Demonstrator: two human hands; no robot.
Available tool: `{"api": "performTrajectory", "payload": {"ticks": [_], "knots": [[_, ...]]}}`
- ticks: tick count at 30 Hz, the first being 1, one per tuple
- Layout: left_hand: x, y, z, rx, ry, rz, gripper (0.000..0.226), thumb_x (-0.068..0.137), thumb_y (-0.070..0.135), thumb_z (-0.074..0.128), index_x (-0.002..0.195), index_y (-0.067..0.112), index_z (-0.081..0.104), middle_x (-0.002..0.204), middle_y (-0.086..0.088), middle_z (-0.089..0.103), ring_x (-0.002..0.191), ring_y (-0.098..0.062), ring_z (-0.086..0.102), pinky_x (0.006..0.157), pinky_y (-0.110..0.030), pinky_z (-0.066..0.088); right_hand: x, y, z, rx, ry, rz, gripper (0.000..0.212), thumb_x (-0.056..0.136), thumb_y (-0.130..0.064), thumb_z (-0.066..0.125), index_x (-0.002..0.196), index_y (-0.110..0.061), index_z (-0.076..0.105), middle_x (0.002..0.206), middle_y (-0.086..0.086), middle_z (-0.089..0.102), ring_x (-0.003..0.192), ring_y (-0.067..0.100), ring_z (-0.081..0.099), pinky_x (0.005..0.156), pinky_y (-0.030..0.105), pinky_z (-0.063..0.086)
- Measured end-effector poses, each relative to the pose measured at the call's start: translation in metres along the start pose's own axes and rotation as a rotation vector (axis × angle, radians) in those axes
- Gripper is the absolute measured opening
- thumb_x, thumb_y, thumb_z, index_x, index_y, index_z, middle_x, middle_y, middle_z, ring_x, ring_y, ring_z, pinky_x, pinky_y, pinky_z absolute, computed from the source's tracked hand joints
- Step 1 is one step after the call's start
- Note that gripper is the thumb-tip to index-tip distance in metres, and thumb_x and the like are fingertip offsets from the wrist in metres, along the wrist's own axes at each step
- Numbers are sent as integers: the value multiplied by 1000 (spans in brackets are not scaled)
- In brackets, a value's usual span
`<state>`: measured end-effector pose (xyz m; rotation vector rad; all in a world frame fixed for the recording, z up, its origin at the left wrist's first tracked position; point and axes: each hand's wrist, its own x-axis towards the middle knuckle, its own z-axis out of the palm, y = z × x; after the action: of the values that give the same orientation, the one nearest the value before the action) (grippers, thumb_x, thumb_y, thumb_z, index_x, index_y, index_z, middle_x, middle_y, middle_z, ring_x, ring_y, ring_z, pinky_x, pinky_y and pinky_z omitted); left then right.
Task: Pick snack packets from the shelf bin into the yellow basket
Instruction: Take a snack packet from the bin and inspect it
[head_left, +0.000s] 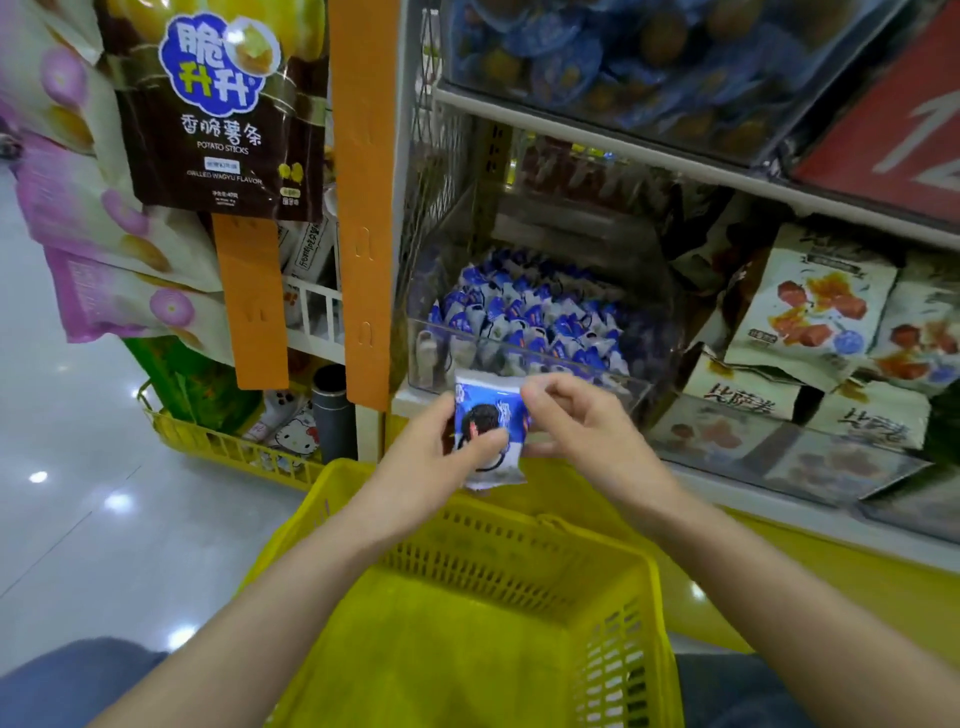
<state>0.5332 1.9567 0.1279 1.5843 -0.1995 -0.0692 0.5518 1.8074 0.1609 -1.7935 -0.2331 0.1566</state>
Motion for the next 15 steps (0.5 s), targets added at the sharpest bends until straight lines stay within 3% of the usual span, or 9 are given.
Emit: {"api": "performTrajectory", "payload": {"ticks": [5,7,9,12,15], "knots": [[-8,-11,4,108,-51,-117,43,78,-5,67,116,7,53,110,-13,65,97,-19,62,88,-35,50,-6,23,5,-24,36,46,17,89,-8,58,73,-13,61,61,-1,60,52,-3,55,52,14,49],[-10,-15,6,112,-47,-134,41,77,-4,68,114,6,54,106,-11,66,90,-13,64,80,-27,52,-6,30,5,-87,35,59,16,89,-10,59,75,-4,62,61,5,60,54,2,54,52,17,47],[-11,-18,9,48,-19,-145,25,84,7,63,109,9,58,98,-4,69,83,-6,65,71,-18,53,-6,36,4,-107,16,67,19,89,-12,59,82,5,63,67,9,60,56,5,52,52,18,44],[-10,-19,11,-7,76,-182,19,94,21,49,92,7,61,78,-3,65,70,-8,61,59,-20,49,-8,40,4,-92,-26,70,14,89,-13,59,79,-5,64,67,6,62,55,2,54,49,14,43],[-7,-23,10,48,121,-199,25,96,23,47,78,9,57,71,-6,59,68,-15,58,58,-26,46,-10,42,4,-286,-27,-51,16,88,-20,62,72,-21,62,68,0,63,62,7,54,58,26,45]]}}
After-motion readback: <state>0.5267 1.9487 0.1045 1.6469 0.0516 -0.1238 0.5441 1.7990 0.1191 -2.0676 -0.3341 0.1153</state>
